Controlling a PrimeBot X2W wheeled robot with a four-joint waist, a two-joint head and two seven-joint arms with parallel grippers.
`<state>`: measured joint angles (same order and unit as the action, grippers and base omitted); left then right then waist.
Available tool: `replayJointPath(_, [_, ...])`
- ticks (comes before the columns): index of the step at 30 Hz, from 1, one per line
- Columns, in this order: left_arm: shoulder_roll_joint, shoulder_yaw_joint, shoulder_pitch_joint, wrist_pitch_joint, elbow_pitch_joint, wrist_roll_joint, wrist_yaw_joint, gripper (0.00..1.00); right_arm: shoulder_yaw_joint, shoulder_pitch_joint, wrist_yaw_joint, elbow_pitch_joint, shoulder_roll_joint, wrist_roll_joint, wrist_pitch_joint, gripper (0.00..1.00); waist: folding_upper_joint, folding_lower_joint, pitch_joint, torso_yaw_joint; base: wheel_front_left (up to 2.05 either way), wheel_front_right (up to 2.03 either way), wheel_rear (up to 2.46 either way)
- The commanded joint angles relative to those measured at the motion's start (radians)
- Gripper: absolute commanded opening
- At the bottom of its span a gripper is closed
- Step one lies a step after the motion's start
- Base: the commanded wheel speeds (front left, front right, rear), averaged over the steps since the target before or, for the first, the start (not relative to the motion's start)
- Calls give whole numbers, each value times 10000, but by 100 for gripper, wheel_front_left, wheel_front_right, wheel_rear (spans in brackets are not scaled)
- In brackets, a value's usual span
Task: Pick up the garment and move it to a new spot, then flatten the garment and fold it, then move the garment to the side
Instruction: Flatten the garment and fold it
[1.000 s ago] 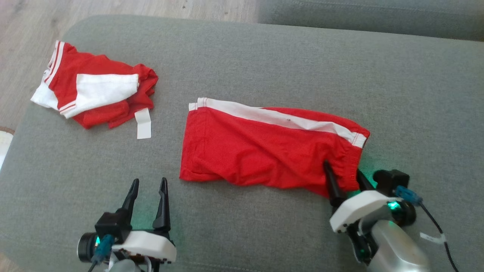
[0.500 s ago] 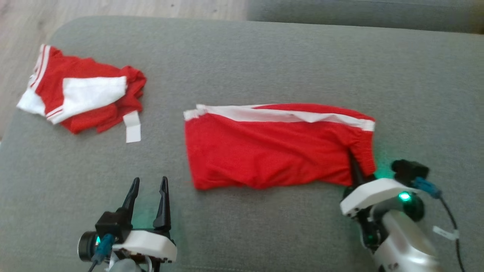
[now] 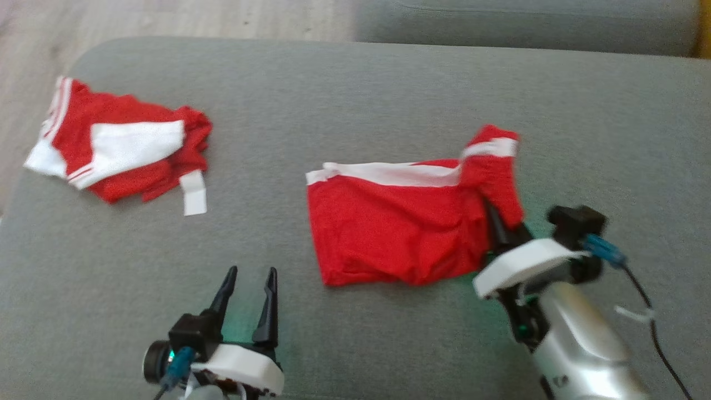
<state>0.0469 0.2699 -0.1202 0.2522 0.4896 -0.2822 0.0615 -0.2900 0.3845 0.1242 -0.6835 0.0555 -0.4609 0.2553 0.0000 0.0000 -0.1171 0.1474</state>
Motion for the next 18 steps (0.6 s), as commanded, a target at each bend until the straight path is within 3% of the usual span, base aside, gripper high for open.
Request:
replayJointPath(1, [34, -123, -372, 95, -180, -49, -54, 100, -755, 594, 65, 373, -53, -116, 61, 0, 0, 0, 37, 481, 0, 0, 0])
replayJointPath(7, [34, 228, -333, 95, -191, -190, -154, 100, -2544, 1269, 65, -114, -53, -416, -159, 0, 0, 0, -38, 1659, 0, 0, 0])
replayJointPath(8, [34, 259, -328, 95, -185, -201, -168, 100, -2817, 1356, 65, -268, -53, -439, -246, 30, 0, 0, -54, 1805, 0, 0, 0])
replayJointPath(9, [34, 285, -326, 95, -173, -213, -177, 100, -3080, 1422, 65, -368, -53, -522, -289, 90, 0, 0, -72, 1932, 0, 0, 0])
replayJointPath(10, [34, 304, -325, 95, -165, -223, -180, 100, -3309, 1473, 65, -424, -53, -647, -280, 100, 0, 0, -82, 2024, 0, 0, 0])
replayJointPath(14, [34, 192, -294, 95, -198, -238, -263, 100, -3915, 1613, 65, -495, -53, -905, -122, 100, 0, 0, -77, 1929, 0, 0, 0])
replayJointPath(18, [34, -59, -325, 95, -363, -130, -316, 100, -3677, 1488, 65, -430, -53, -868, 38, 100, 0, 0, -17, 1340, 0, 0, 0])
